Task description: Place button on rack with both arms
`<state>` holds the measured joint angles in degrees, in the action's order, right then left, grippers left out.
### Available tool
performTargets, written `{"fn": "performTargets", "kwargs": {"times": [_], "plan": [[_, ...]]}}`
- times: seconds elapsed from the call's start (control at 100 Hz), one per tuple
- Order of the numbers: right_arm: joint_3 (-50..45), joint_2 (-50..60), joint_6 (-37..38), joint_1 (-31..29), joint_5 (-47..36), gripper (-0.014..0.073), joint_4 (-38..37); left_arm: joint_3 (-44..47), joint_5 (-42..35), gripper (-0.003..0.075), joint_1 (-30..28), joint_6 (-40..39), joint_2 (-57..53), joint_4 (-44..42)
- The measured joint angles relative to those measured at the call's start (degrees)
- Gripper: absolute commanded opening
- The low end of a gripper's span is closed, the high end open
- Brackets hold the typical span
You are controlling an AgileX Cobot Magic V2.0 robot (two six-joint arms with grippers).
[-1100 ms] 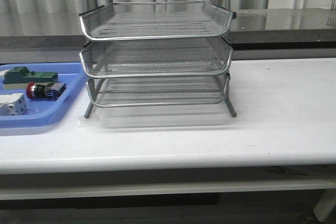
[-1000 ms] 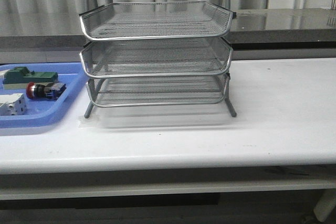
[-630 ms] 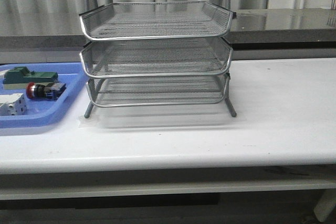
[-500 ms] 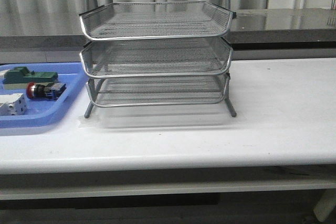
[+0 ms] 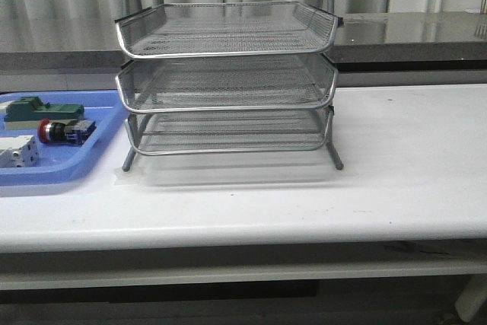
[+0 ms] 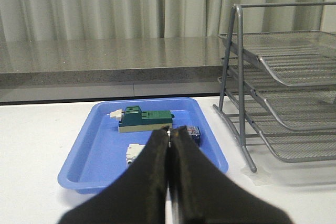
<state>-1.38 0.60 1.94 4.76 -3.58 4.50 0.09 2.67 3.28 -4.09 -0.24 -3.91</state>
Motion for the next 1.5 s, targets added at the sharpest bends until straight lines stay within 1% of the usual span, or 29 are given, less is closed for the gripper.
{"fn": "performTargets", "kwargs": {"times": [0.12, 0.3, 0.43, 0.69, 0.83, 1.0, 1.29, 1.34, 1.41, 1.5], "plan": [[3.1, 0.0, 0.0, 0.0, 3.6, -0.0057, 0.0, 0.0, 0.0, -0.002, 0.0, 0.0, 0.0, 0.0], [12.6, -4.4, 0.0, 0.0, 12.1, -0.0057, 0.0, 0.0, 0.0, -0.002, 0.0, 0.0, 0.0, 0.0], [20.9, -10.9, 0.0, 0.0, 19.9, -0.0057, 0.0, 0.0, 0.0, -0.002, 0.0, 0.0, 0.0, 0.0], [36.2, -26.4, 0.0, 0.0, 39.9, -0.0057, 0.5, 0.0, 0.0, -0.002, 0.0, 0.0, 0.0, 0.0], [41.9, -34.9, 0.0, 0.0, 46.5, -0.0057, 2.6, 0.0, 0.0, -0.002, 0.0, 0.0, 0.0, 0.0], [44.5, -42.6, 0.0, 0.0, 48.1, -0.0057, 6.1, 0.0, 0.0, -0.002, 0.0, 0.0, 0.0, 0.0], [44.5, -51.1, 0.0, 0.0, 46.5, -0.0046, 11.8, 0.0, 0.0, -0.002, 0.0, 0.0, 0.0, 0.0], [44.5, -52.0, 0.0, 0.0, 46.3, -0.0029, 12.7, 0.0, 0.0, -0.002, 0.0, 0.0, 0.0, 0.0], [44.5, -53.2, 0.0, 0.0, 46.3, 0.0019, 14.0, 0.0, 0.0, -0.002, 0.0, 0.0, 0.0, 0.0], [44.5, -54.5, 0.0, 0.0, 46.2, 0.0121, 16.0, 0.0, 0.0, -0.002, 0.0, 0.0, 0.0, 0.0]]}}
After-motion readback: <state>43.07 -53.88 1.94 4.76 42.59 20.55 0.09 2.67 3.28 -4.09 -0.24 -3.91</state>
